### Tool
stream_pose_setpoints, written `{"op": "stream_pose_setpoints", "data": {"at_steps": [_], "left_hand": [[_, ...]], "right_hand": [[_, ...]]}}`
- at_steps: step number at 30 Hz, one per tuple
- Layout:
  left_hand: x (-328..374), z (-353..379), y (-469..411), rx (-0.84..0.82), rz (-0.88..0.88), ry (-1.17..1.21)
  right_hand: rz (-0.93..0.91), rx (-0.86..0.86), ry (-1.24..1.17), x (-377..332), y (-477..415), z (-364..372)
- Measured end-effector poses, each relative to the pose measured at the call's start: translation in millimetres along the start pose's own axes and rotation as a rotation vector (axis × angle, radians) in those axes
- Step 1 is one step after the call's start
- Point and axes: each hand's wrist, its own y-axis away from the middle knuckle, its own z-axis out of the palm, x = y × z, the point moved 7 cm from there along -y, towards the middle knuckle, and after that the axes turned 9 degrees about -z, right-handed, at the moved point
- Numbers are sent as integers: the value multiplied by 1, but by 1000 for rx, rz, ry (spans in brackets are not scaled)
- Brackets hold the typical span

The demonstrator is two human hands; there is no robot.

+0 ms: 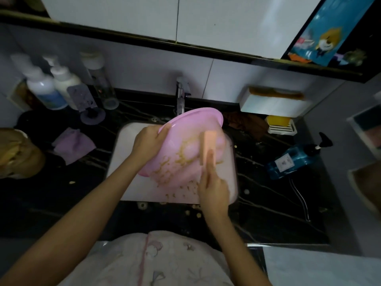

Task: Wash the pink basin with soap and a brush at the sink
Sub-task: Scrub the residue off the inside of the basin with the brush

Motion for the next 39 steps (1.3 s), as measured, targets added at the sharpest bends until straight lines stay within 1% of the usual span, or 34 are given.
{"op": "stream_pose_setpoints", "data": {"at_steps": [1, 2, 3, 4, 6, 7, 8, 9, 10, 12, 13, 14, 16, 18, 19, 20, 22, 23, 24, 25, 27, 28, 29, 30, 33, 34, 37, 38, 39], "left_hand": [[3, 0, 1, -2, 4, -2], [6, 1, 1, -9, 9, 0], [7, 2, 2, -21, 9, 6], [7, 2, 4, -31, 6, 13], [4, 1, 8, -33, 2, 25], [2, 0, 9, -27, -1, 27], [1, 0, 10, -22, -2, 30], [2, 0, 11, -24, -5, 35], [3, 1, 12, -28, -4, 39], [5, 2, 12, -23, -4, 41], [5, 2, 13, -21, -3, 39], [5, 2, 14, -17, 2, 40], [3, -1, 17, -17, 3, 44], [3, -1, 19, -18, 3, 47], [5, 1, 19, -26, 5, 49], [6, 3, 20, -35, 10, 50], [7, 5, 21, -23, 5, 50], [6, 5, 21, -15, -2, 44], [6, 5, 22, -13, -6, 37], [6, 6, 22, -16, -11, 32], [9, 5, 23, -17, -5, 32], [11, 6, 23, -18, 1, 30], [14, 7, 23, -22, 9, 31], [16, 8, 24, -24, 18, 33], [15, 10, 29, -12, 26, 30], [14, 10, 30, -13, 24, 24], [17, 10, 28, -15, 20, -1], [19, 9, 27, -14, 19, -13], [18, 10, 27, -14, 18, -11]], "right_hand": [[-77, -71, 33, -15, 8, 13], [-162, -104, 72, -30, 8, 21], [-224, -89, 115, -36, 1, 24], [-199, -87, 132, -33, -10, 17], [-33, -112, 94, -6, -32, 4], [35, -101, 50, 7, -33, -4], [64, -46, 18, 11, -28, -15], [34, 0, 38, 8, -19, -18], [-12, -14, 43, -2, -7, -15], [-179, -91, 101, -31, 2, -1], [-222, -136, 131, -40, -5, 1], [-193, -191, 146, -37, -20, -2], [-41, -298, 146, -7, -54, -14], [121, -314, 167, 18, -66, -39], [143, -319, 183, 19, -60, -46], [114, -341, 178, 11, -51, -45], [-25, -424, 131, -22, -33, -27], [-76, -452, 130, -32, -35, -19], [-86, -445, 170, -31, -45, -17], [-29, -421, 196, -19, -62, -16], [146, -377, 196, 12, -87, -30], [206, -377, 217, 22, -87, -35], [220, -386, 230, 21, -82, -37], [192, -405, 225, 12, -73, -34], [24, -497, 162, -26, -53, -17], [38, -489, 157, -22, -61, -16], [306, -409, 109, 24, -104, -34], [370, -408, 93, 32, -105, -38], [382, -419, 76, 30, -98, -40]]}}
